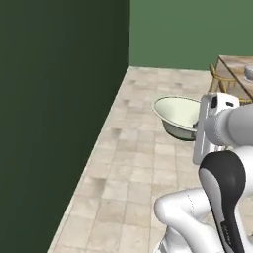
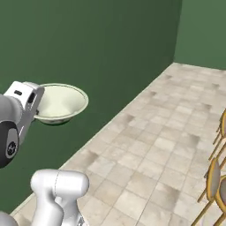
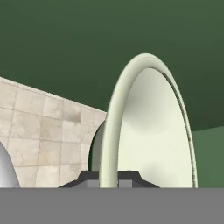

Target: Move the bowls from the cabinet to the plates on the dining table.

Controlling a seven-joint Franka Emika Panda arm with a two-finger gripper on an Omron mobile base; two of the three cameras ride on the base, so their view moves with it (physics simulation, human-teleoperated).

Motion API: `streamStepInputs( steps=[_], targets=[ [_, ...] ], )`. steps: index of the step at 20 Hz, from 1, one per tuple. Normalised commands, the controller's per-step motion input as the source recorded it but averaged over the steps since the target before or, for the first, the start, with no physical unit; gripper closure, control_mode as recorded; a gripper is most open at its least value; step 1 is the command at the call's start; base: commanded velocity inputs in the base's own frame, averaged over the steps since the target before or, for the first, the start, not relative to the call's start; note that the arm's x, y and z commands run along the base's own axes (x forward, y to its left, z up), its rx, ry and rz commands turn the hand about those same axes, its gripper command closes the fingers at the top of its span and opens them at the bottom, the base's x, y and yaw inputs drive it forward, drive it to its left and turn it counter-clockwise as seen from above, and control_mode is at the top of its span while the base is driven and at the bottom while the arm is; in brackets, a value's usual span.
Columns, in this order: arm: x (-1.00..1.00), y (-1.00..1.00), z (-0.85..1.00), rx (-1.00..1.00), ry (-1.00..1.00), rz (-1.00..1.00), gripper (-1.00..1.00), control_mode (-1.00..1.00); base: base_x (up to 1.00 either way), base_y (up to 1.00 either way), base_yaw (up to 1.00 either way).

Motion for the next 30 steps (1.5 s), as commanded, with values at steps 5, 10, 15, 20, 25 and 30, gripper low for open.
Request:
streamStepInputs(
  steps=[5, 10, 15, 20, 25, 30],
  targets=[
    [0.0, 0.0, 0.0, 0.0, 0.0, 0.0, 1.0, 1.0, 0.87, 0.37, -0.71],
    [0.0, 0.0, 0.0, 0.0, 0.0, 0.0, 1.0, 1.0, 0.92, 0.32, -0.68],
    [0.0, 0.0, 0.0, 0.0, 0.0, 0.0, 1.0, 1.0, 0.9, 0.29, -0.66],
    [0.0, 0.0, 0.0, 0.0, 0.0, 0.0, 1.0, 1.0, 0.84, 0.4, -0.66],
    [0.0, 0.0, 0.0, 0.0, 0.0, 0.0, 1.0, 1.0, 0.45, 0.67, -0.71],
    [0.0, 0.0, 0.0, 0.0, 0.0, 0.0, 1.0, 1.0, 0.18, 0.84, -0.74]
  ],
)
